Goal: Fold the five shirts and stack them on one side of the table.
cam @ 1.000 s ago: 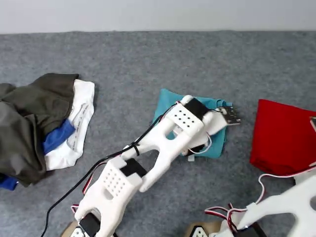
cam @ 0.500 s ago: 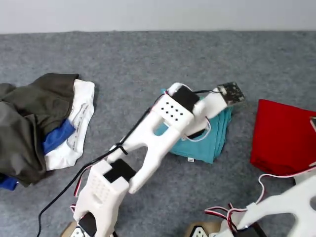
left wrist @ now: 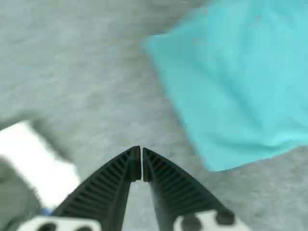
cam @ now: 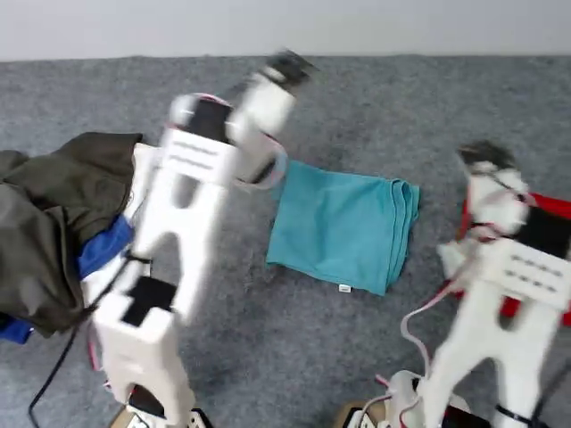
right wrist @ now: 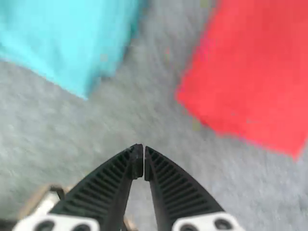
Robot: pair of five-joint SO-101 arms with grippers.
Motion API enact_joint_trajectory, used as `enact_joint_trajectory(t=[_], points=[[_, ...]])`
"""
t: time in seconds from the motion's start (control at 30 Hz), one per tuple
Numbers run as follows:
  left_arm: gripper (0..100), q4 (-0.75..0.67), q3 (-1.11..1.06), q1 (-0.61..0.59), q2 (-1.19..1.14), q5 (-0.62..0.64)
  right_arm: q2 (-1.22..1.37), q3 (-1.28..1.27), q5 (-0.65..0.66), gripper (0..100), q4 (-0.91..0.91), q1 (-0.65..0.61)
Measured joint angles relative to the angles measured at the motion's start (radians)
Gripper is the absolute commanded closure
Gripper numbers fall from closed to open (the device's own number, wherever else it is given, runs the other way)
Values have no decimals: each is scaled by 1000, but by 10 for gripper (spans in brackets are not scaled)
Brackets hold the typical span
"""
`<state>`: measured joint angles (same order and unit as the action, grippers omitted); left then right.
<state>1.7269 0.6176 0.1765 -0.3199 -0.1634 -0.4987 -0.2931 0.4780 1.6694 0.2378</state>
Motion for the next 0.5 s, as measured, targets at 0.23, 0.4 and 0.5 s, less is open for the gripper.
enact_joint_trajectory(t=[0.23,0.4,0.5], points=[[987,5,-75,-330,181,-72,256,71,-187,868,-153,-232],[987,8,-140,-483,242,-132,497,295,-258,879,-178,-244],[987,8,-147,-540,244,-153,641,437,-288,879,-186,-252]])
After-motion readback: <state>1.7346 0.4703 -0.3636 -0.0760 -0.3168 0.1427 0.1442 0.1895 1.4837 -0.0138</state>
